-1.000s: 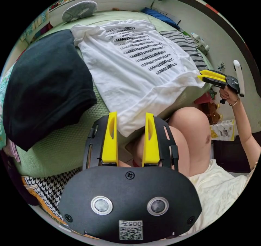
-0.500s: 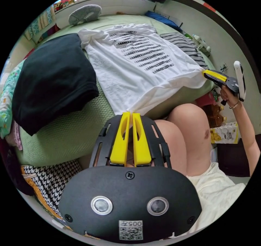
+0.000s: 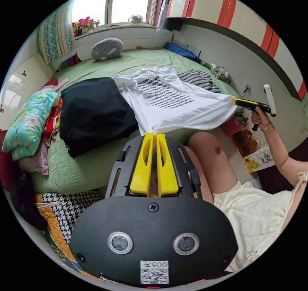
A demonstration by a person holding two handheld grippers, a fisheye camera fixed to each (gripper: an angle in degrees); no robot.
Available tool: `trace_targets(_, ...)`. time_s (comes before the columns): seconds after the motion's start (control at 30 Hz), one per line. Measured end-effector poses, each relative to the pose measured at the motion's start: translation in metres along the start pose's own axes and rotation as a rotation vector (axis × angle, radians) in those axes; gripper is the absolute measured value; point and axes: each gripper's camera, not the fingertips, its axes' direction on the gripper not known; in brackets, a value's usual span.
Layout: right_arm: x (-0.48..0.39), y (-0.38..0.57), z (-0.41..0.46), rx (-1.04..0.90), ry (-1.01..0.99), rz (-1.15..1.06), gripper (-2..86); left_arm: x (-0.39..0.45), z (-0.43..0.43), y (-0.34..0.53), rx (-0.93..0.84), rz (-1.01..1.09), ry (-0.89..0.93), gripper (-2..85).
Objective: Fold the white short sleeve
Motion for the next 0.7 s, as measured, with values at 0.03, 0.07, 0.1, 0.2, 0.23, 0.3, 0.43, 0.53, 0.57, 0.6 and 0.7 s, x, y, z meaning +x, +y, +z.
trace_targets(0.03, 0.009, 0.011, -0.004, -0.001, -0.028, 0.012, -1.6, 0.002, -0.007, 0.010, 0.009, 0.008, 0.011, 0.6)
trace_targets(0.07, 0.019, 0.022, -0.007, 0.006, -0.048, 0.024, -1.6, 0.005, -0.012, 0.021, 0.014, 0.014, 0.021, 0.7)
trace_targets(0.1, 0.024, 0.028, -0.008, 0.007, -0.057, 0.032, -1.6, 0.007, -0.014, 0.026, 0.015, 0.018, 0.026, 0.7)
trace_targets(0.2, 0.057, 0.059, -0.008, -0.003, -0.169, 0.121, -1.6, 0.015, -0.021, 0.052, 0.008, 0.039, 0.035, 0.7)
trace_targets(0.23, 0.071, 0.073, -0.006, 0.005, -0.211, 0.161, -1.6, 0.017, -0.022, 0.063, 0.007, 0.039, 0.031, 0.7)
trace_targets(0.3, 0.091, 0.094, 0.003, 0.008, -0.273, 0.196, -1.6, 0.019, -0.018, 0.078, -0.013, 0.041, 0.036, 0.8)
trace_targets(0.43, 0.128, 0.134, 0.035, -0.080, -0.248, 0.280, -1.6, 0.019, 0.009, 0.110, -0.093, 0.011, 0.119, 0.9)
trace_targets(0.53, 0.150, 0.151, 0.045, -0.071, -0.319, 0.357, -1.6, 0.019, 0.022, 0.124, -0.143, -0.012, 0.097, 0.8)
trace_targets(0.57, 0.159, 0.156, 0.047, -0.069, -0.347, 0.386, -1.6, 0.020, 0.023, 0.128, -0.142, -0.019, 0.108, 0.7)
trace_targets(0.6, 0.163, 0.157, 0.049, -0.072, -0.355, 0.400, -1.6, 0.020, 0.023, 0.130, -0.139, -0.023, 0.119, 0.6)
trace_targets(0.7, 0.186, 0.168, 0.061, -0.107, -0.398, 0.484, -1.6, 0.022, 0.028, 0.137, -0.156, -0.019, 0.176, 0.4)
